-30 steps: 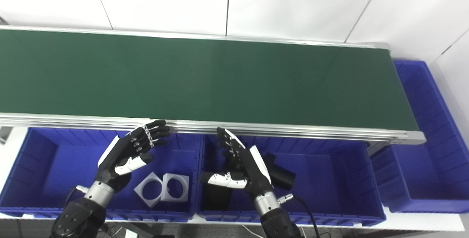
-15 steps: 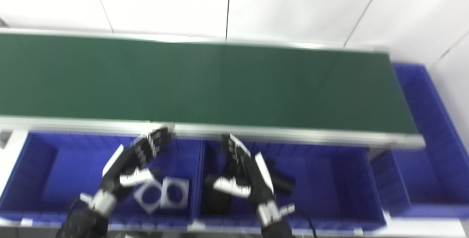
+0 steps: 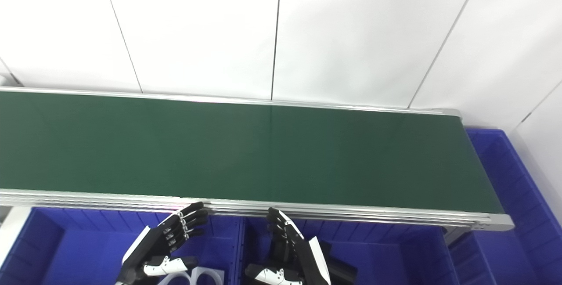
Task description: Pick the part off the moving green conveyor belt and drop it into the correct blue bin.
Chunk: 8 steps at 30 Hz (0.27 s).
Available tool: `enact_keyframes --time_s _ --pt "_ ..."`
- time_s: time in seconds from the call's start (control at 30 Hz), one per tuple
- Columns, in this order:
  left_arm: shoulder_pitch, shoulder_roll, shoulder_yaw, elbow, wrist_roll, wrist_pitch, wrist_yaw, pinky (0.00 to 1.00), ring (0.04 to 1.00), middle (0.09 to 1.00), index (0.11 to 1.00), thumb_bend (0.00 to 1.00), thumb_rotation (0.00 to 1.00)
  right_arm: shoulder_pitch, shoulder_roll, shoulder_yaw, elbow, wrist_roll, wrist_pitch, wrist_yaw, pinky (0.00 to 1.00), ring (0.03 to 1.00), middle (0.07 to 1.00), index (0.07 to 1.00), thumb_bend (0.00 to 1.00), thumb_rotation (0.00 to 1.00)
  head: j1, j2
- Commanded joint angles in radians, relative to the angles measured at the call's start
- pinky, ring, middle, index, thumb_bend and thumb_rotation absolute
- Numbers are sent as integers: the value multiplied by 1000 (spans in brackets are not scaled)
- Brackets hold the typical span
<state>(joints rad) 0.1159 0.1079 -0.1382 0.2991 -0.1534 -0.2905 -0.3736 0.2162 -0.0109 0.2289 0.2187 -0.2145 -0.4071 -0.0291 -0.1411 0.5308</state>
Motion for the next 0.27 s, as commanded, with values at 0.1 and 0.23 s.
enact_keyframes --time_s 0.1,0.23 --pt "-20 -3 -6 -18 8 -35 -4 826 843 837 862 1000 289 -15 -1 -2 -10 0 -52 -3 766 830 863 886 831 433 2 6" --pt "-18 -6 -6 -22 7 -32 -4 824 843 838 866 1000 286 -15 -4 -1 -16 -6 -43 0 774 832 863 884 833 433 3 15"
